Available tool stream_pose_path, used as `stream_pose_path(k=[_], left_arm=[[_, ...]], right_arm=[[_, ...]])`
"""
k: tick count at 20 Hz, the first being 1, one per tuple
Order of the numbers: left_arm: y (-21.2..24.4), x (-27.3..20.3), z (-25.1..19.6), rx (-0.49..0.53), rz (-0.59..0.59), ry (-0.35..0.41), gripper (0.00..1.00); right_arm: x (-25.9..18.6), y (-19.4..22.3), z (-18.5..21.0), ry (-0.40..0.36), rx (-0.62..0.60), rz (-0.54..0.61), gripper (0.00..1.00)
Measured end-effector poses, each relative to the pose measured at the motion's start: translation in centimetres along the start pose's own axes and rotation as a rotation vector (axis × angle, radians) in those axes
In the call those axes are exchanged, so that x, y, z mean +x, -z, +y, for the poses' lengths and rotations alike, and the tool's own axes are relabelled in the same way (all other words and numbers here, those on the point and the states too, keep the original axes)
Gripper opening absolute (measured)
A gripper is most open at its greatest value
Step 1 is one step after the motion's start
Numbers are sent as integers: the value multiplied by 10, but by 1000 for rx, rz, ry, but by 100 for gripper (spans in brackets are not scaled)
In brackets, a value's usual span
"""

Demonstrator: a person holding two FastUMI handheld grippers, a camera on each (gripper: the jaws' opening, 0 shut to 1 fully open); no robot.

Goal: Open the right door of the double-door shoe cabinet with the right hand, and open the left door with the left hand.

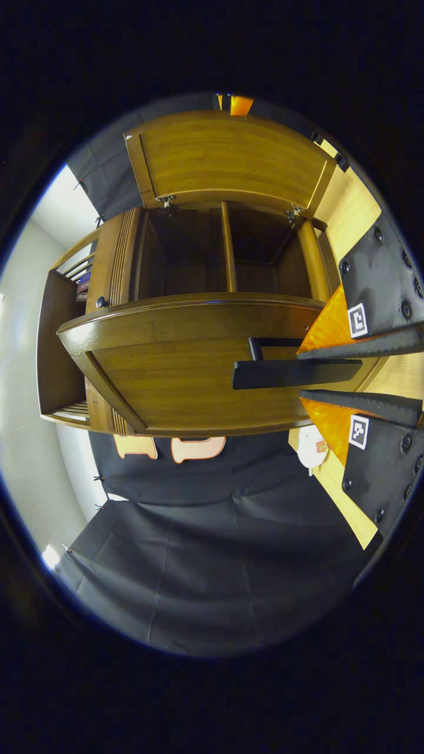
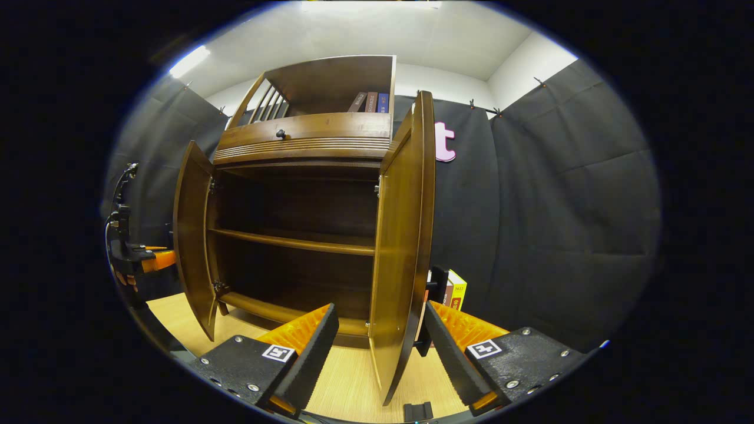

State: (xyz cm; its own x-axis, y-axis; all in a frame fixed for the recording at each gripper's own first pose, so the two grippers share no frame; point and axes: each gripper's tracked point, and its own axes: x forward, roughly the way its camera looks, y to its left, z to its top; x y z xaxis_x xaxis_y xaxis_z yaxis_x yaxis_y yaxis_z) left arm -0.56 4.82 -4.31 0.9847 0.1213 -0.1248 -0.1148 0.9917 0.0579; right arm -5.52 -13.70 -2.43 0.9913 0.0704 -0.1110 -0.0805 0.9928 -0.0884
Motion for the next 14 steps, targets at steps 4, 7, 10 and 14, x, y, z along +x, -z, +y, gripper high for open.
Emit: stream_pose_path(k=[4, 7, 10, 14], left_arm=[[2, -8, 27, -23, 11, -59, 34], [4, -12, 58, -5, 6, -116, 19], [1, -15, 88, -22, -6, -131, 12], [0, -14, 100, -5, -16, -71, 4]], right_arm=[[-3, -2, 0, 4, -1, -8, 91], [-4, -3, -3, 10, -3, -14, 91], [-5, -3, -7, 17, -9, -9, 91], [-4, -7, -8, 20, -16, -10, 91]])
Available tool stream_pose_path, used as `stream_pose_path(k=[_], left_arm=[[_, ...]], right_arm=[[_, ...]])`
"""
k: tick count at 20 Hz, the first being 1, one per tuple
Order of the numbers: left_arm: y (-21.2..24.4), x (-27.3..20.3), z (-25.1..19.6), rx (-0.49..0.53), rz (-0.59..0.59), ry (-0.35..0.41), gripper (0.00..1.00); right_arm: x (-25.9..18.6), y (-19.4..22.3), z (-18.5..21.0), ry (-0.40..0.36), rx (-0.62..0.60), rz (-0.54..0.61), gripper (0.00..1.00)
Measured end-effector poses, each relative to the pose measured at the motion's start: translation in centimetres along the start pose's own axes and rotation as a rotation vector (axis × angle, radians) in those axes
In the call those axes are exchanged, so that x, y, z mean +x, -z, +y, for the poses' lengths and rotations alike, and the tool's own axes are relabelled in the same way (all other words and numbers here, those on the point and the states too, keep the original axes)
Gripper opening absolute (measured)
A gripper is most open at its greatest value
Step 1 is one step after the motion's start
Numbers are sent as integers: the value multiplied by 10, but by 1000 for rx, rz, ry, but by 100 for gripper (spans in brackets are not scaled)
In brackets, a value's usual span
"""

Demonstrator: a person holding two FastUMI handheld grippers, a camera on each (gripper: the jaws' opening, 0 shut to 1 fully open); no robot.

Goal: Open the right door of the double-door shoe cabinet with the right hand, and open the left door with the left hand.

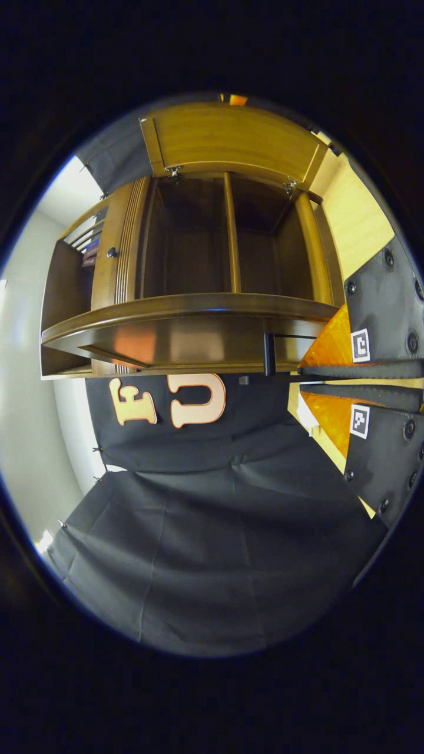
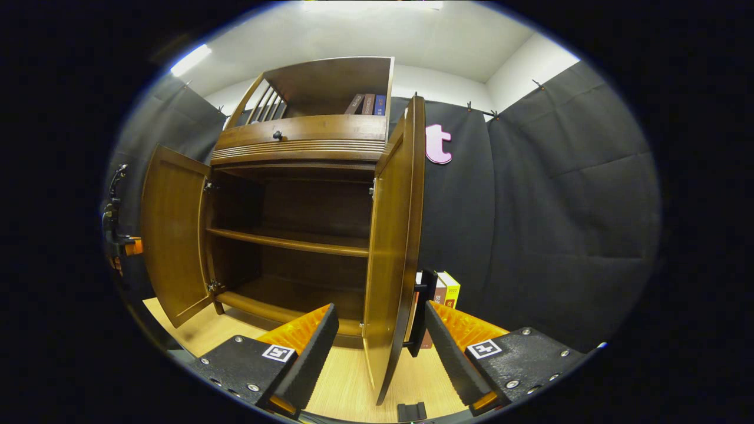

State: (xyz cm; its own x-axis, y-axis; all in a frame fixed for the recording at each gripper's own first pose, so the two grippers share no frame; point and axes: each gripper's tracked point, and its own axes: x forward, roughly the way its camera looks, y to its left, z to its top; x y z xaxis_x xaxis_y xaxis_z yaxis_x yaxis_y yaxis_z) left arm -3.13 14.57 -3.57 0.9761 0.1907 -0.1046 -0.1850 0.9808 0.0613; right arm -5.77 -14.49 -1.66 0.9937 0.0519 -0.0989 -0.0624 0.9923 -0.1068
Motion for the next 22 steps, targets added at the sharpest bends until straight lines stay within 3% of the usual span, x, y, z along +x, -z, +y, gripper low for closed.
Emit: stream_pose_path(k=[1, 2, 3, 8, 10, 11, 12, 14, 18, 21, 22], left_arm=[[0, 1, 5, 0, 3, 14, 12], [1, 2, 8, -8, 4, 29, 4], [1, 3, 14, -20, 0, 42, 12], [2, 5, 35, -35, -12, 124, 12], [3, 7, 49, -53, -12, 147, 12], [3, 9, 56, -64, -13, 163, 16], [5, 9, 56, -68, -12, 171, 22], [3, 9, 62, -65, -10, 172, 35], [4, 7, 74, -67, -2, 157, 59], [6, -2, 90, -61, 4, 114, 71], [8, -7, 100, -52, 8, 80, 74]], right_arm=[[-2, 1, -1, 1, -4, 2, 91], [-2, -1, 0, -1, -10, 1, 96], [-1, -3, 3, -3, -15, -5, 91], [-1, -2, 11, -21, -22, 0, 91], [-1, -4, 13, -26, -24, 6, 96], [-1, -3, 13, -25, -30, 10, 91], [-1, -4, 13, -27, -32, 11, 96], [-2, -7, 13, -29, -25, 10, 91], [-4, -13, 12, -22, -25, -4, 91], [-6, -11, 12, -19, -16, 4, 91], [-7, -11, 13, -16, -14, 10, 96]])
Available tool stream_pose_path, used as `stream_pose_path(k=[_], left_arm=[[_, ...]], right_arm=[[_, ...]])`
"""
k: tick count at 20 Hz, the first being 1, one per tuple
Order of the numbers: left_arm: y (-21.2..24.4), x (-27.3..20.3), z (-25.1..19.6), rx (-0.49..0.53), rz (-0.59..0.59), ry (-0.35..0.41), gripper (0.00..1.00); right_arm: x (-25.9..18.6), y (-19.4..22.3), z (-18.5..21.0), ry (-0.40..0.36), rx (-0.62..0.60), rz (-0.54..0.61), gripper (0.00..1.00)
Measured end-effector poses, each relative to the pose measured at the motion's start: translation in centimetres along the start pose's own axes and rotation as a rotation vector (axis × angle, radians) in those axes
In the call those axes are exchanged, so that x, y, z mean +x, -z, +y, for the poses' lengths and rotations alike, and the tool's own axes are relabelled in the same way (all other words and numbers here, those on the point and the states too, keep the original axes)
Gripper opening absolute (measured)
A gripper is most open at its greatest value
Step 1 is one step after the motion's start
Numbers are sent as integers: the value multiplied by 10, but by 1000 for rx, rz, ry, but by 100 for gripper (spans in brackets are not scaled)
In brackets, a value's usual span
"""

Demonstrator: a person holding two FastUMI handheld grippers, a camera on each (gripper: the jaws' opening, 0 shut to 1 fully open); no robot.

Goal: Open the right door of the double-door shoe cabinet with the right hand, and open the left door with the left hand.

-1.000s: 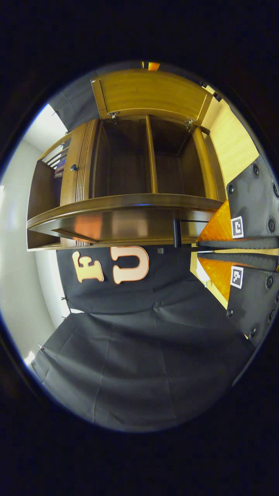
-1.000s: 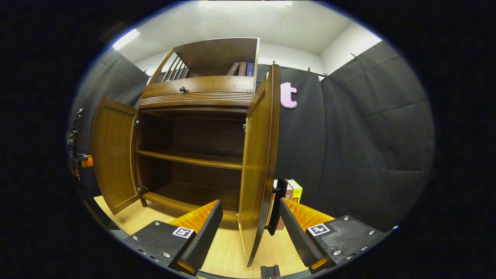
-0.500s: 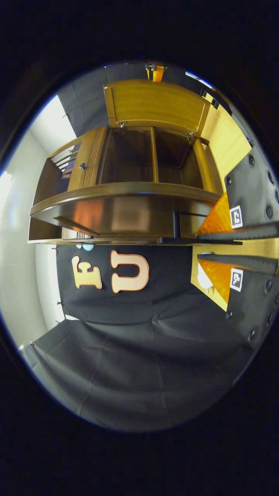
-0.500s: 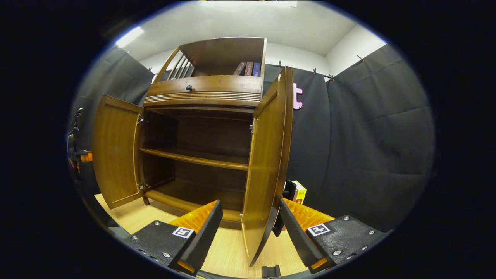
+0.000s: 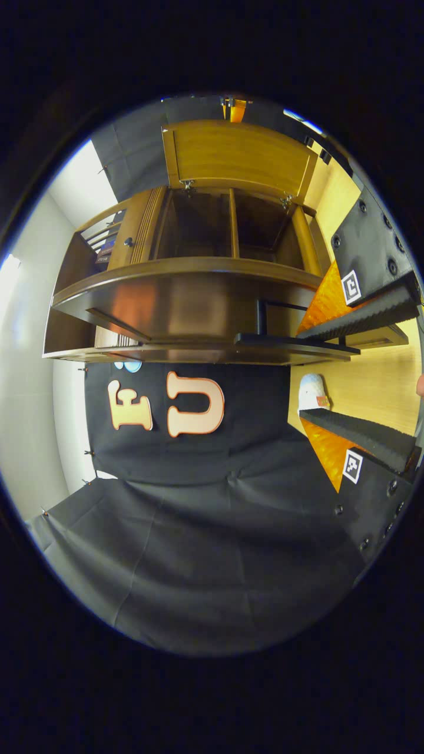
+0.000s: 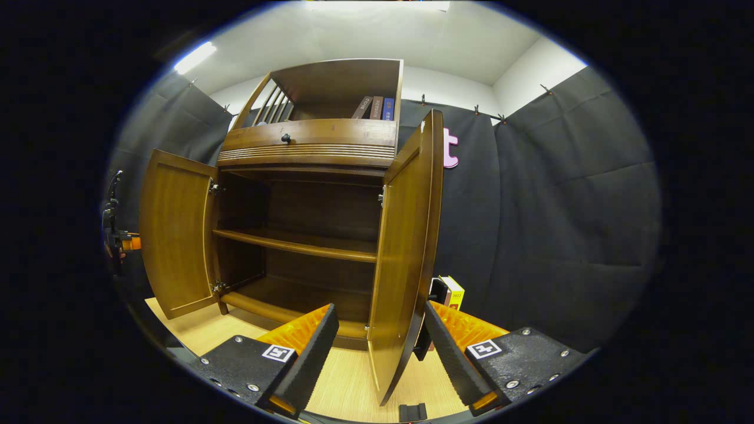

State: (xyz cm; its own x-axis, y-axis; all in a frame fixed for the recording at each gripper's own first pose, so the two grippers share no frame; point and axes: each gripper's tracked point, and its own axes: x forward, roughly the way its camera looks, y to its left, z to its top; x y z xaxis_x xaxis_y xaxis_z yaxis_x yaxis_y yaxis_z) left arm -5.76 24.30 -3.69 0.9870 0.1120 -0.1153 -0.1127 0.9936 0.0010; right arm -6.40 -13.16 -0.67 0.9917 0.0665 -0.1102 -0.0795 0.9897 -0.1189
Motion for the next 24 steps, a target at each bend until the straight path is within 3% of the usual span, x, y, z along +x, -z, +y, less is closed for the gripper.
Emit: stream_pose_path(k=[3, 4, 5, 6, 11, 13, 14, 18, 20, 22, 24], left_arm=[[-9, -27, 16, -5, -14, -64, 76], [-12, -32, 14, -5, -17, -77, 77], [-13, -37, 11, 5, -10, -91, 77], [-16, -41, 4, 18, -12, -100, 80], [-43, -35, -68, 33, -36, -78, 85], [-49, -30, -92, 30, -54, -74, 86], [-52, -28, -94, 39, -65, -113, 82], [-57, -25, -90, 26, -92, -178, 95], [-68, -31, -98, 13, -125, -165, 97], [-73, -31, -117, 2, -137, -130, 86], [-76, -25, -134, -1, -145, -88, 86]], right_arm=[[0, 2, 0, 5, 7, 10, 96], [-1, 1, 2, 2, 13, 12, 91], [-1, 1, 3, 0, 17, 13, 96], [-1, -1, 5, -4, 20, 12, 91], [-5, 1, 8, -6, 36, 14, 91], [-7, 3, 7, -3, 48, 17, 96], [-9, 5, 6, 1, 52, 17, 96], [-10, 6, 5, 21, 63, 8, 91], [-9, 4, 9, 29, 68, -3, 96], [-8, 2, 12, 38, 59, -13, 91], [-7, 0, 17, 31, 53, -23, 96]])
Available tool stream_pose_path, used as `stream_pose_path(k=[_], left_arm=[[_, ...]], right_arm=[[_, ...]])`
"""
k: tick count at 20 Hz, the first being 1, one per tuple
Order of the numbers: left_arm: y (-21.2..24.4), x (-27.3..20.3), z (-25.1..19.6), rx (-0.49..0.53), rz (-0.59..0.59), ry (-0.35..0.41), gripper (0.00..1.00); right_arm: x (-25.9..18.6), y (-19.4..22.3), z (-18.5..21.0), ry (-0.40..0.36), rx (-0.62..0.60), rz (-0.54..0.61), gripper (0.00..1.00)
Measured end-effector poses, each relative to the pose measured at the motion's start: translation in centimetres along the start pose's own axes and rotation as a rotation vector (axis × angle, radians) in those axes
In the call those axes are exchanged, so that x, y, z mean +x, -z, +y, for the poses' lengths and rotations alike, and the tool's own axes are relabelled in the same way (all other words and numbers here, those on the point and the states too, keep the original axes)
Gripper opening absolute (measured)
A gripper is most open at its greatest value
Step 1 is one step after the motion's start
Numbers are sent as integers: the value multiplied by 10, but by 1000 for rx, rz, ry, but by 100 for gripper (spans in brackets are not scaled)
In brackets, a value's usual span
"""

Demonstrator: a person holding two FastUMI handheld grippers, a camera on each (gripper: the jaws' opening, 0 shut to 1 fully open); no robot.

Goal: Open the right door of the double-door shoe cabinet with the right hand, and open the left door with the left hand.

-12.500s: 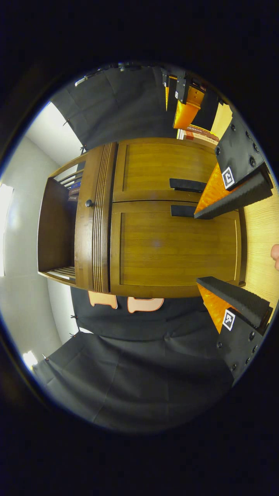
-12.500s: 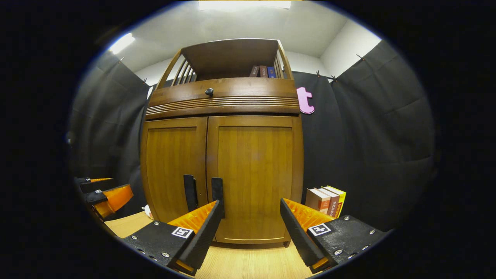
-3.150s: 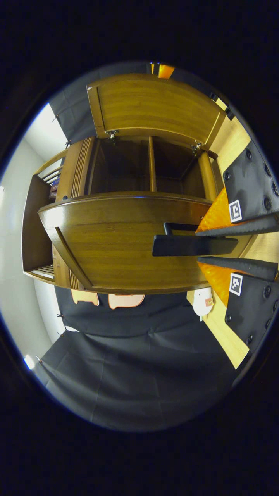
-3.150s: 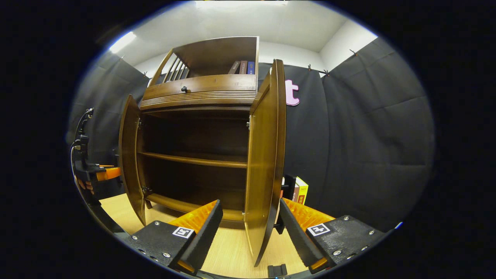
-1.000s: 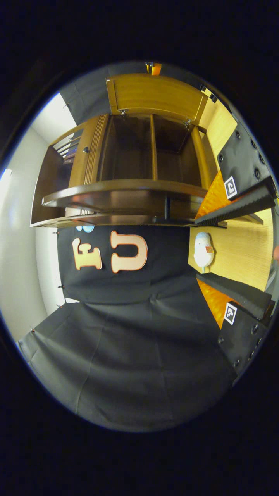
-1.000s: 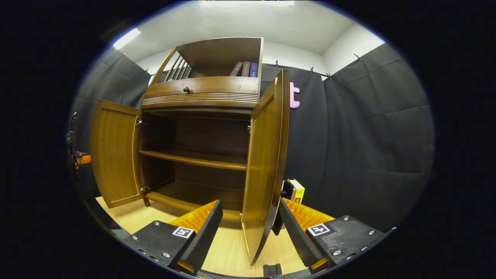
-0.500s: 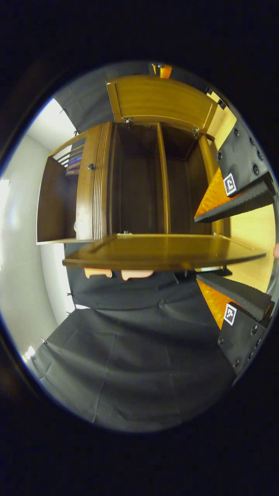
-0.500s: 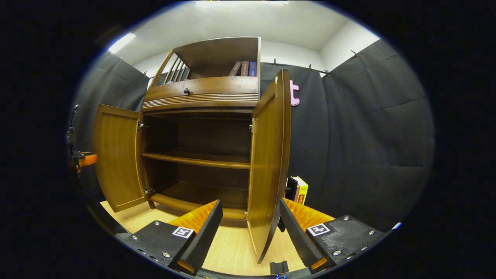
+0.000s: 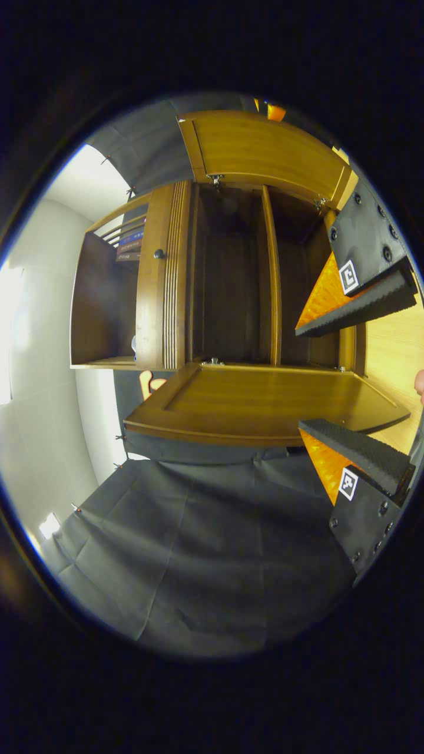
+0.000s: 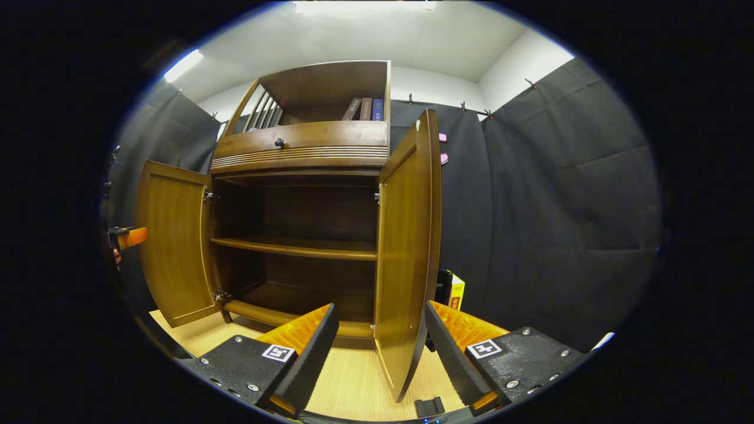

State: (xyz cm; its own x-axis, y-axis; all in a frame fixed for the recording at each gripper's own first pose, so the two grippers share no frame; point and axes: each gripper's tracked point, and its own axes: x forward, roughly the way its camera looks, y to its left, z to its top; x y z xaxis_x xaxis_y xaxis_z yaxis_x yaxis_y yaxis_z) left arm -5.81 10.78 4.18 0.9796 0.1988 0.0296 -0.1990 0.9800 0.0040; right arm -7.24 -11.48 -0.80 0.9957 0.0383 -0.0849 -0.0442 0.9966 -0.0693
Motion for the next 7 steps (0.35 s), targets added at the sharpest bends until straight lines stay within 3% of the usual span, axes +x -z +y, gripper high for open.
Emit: stream_pose_path(k=[1, 2, 3, 7], left_arm=[[0, 2, -11, -5, -2, 24, 86], [-1, 5, -18, -8, -5, 38, 86], [0, 8, -26, -15, -5, 50, 86], [9, 18, -45, -5, 1, 69, 86]], right_arm=[[0, 0, 2, -6, 1, -1, 91], [-1, 0, 5, -12, 2, -2, 96], [-1, 0, 5, -15, 1, -3, 91], [0, 0, 9, -19, -9, -8, 91]])
